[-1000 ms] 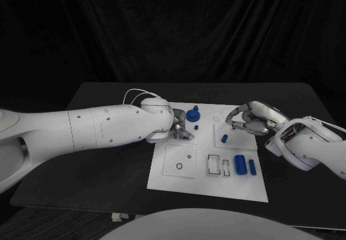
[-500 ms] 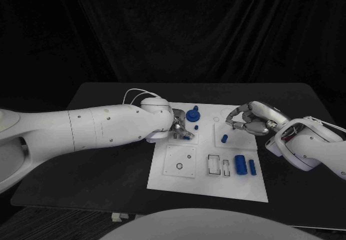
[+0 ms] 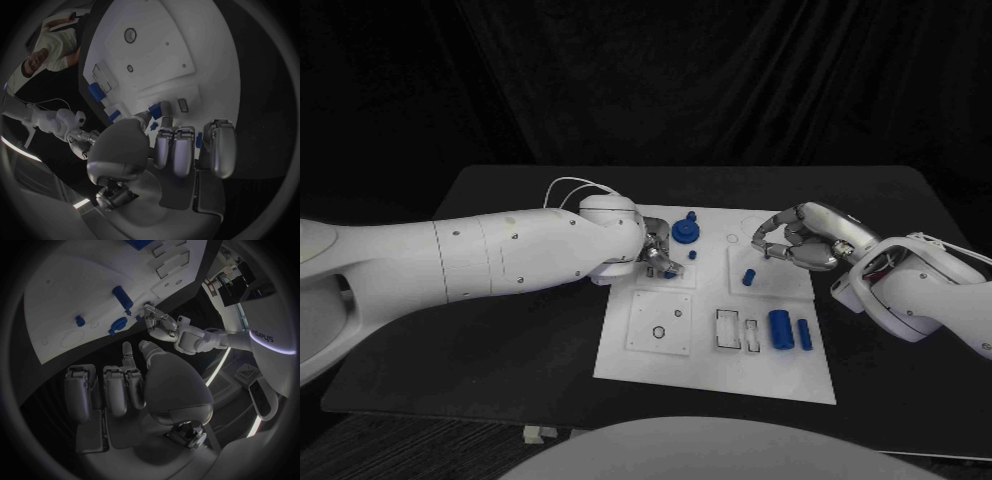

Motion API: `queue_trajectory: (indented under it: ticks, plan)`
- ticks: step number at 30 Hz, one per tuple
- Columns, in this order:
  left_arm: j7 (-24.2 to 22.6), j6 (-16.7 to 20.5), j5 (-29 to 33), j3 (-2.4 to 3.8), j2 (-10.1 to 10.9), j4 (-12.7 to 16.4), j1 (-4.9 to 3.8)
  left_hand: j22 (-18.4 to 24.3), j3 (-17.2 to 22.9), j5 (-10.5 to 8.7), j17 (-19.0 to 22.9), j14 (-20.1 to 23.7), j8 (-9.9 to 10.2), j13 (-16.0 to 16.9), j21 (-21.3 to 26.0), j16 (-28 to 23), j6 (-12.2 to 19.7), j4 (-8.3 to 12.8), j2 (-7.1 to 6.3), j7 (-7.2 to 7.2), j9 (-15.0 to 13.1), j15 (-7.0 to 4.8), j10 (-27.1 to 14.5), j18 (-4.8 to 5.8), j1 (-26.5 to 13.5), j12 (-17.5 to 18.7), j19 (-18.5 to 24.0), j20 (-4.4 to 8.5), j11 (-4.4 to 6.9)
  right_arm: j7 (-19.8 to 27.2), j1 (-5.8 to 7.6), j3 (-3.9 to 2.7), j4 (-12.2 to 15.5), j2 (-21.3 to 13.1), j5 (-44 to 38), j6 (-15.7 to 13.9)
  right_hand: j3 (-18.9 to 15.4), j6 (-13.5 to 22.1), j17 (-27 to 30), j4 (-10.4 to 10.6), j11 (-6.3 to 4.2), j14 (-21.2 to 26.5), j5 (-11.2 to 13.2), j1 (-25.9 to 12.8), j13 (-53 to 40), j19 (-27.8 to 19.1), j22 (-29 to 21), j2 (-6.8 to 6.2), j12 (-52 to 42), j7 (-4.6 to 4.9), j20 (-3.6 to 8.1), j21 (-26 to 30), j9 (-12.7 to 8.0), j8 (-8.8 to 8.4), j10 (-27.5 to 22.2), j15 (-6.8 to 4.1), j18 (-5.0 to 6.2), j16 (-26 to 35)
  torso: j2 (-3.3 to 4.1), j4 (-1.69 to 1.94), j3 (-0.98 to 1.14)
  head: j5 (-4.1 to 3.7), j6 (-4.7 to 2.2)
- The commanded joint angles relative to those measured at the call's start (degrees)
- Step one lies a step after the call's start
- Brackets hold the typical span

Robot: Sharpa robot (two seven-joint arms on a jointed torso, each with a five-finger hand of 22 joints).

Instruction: Assemble the parts on the task board

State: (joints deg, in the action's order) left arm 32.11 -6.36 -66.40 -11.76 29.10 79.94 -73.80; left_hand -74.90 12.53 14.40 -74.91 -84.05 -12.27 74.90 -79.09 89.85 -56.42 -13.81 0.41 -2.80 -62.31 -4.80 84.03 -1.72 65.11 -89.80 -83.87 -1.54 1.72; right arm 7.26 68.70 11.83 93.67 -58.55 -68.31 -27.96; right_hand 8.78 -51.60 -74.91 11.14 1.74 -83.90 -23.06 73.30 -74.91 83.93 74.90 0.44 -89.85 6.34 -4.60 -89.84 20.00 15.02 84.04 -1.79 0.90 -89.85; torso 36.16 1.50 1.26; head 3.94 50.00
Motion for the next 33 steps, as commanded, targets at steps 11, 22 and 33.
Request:
queue_trajectory:
  ticks: [11, 22, 33]
  plan:
    - [-2.7, -0.3, 0.3, -0.35, 0.7, -0.4, 0.47, -12.0, 5.6, 2.47, -15.1, -5.9, 2.2, 15.1, 0.5, 0.2, -0.6, 2.2, -0.23, 0.24, 4.0, 0.28, 6.0, -0.61, 5.0, -0.2, -2.4, -0.29, -0.09, -0.8, -0.21, -0.02, 0.1, -0.1, -0.1, 0.3, 0.2, 0.2, -15.1, -0.5, 0.25, -6.1, -1.2, 0.8, -15.1, 6.1, 15.1, 0.01, -0.2, -0.01, -0.28, -0.2, -0.1, -0.33, 6.0, 0.31, -0.9, -0.1, 0.01, 0.01, 0.0, 0.16, 0.0]
    - [-4.3, 0.8, 0.3, -0.36, 1.4, -0.2, 0.47, -11.9, 14.1, -3.66, -15.1, -5.9, 2.0, 15.1, 0.9, 0.2, -1.3, 4.1, -2.36, 0.27, 5.2, 0.28, 6.0, -0.66, 6.2, -0.2, -2.3, -0.33, -0.08, -0.8, -0.33, -0.02, 0.0, 0.0, -0.1, 0.4, 0.2, 0.2, -15.1, -0.5, 0.25, -6.1, -1.3, 0.8, -15.1, 6.1, 15.1, 0.01, -0.2, -0.01, -0.28, -0.2, -0.1, -0.33, 6.0, 0.31, -0.9, -0.1, 0.01, 0.01, -0.01, 0.34, 0.0]
    - [-4.4, 1.0, 0.3, -0.36, 1.8, -0.1, 0.47, -11.9, 15.8, -5.57, -15.1, -5.9, 1.3, 15.1, 1.0, 0.2, -1.7, 4.3, -3.23, 0.34, 4.9, 0.21, 6.0, -0.68, 5.4, -0.2, -2.2, -0.29, -0.01, -0.8, -0.45, -0.02, 0.1, -0.1, -0.1, 0.4, 0.2, 0.2, -15.1, -0.5, 0.25, -6.1, -1.3, 0.8, -15.1, 6.1, 15.1, 0.01, -0.2, -0.01, -0.28, -0.2, -0.1, -0.33, 6.0, 0.31, -0.9, -0.1, 0.01, 0.03, -0.01, 0.3, 0.0]
